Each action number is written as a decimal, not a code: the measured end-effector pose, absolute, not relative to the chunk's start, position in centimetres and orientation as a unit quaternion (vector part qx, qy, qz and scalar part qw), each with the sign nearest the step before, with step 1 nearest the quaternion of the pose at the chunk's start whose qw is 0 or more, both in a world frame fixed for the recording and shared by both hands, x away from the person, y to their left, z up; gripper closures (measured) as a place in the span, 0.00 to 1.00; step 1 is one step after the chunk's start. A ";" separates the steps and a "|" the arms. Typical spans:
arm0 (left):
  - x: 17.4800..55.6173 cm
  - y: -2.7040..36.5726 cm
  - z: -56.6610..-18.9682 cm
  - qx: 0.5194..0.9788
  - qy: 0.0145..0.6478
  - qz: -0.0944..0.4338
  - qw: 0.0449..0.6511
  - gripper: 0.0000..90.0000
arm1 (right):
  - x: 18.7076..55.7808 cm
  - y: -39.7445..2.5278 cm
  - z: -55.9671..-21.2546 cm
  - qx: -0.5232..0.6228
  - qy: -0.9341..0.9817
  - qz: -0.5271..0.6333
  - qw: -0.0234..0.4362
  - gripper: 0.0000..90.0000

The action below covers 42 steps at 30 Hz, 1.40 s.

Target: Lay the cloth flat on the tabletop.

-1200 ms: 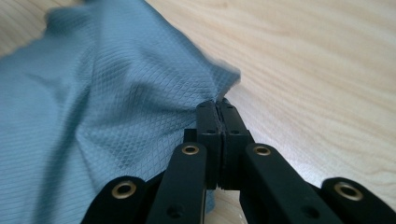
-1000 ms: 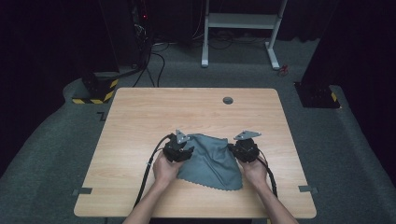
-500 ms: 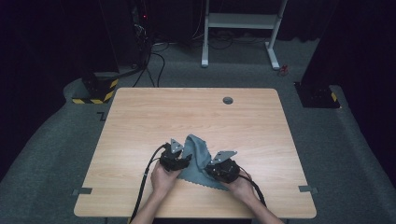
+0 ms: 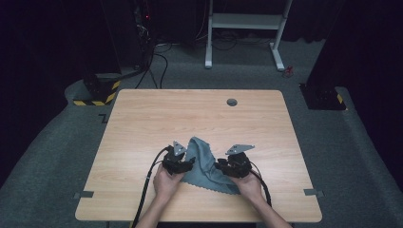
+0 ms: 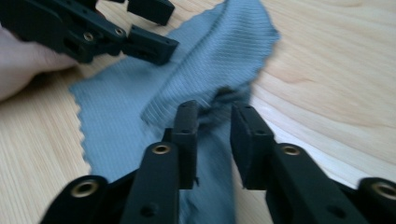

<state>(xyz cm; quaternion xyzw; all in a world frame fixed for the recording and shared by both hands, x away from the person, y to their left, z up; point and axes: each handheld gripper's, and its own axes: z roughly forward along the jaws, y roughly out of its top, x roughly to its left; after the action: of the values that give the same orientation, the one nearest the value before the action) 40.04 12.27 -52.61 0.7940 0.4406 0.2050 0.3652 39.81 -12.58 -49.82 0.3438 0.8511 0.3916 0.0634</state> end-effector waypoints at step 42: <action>38.3 12.1 -52.0 0.831 0.383 0.166 0.368 0.99 | 42.9 -18.4 -51.2 0.415 0.837 0.330 0.136 0.98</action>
<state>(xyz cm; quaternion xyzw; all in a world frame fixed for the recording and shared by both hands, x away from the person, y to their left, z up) 38.33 12.06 -51.97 0.8307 0.3828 0.1663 0.3685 42.91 -18.36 -51.24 0.4146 0.8372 0.3297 0.1362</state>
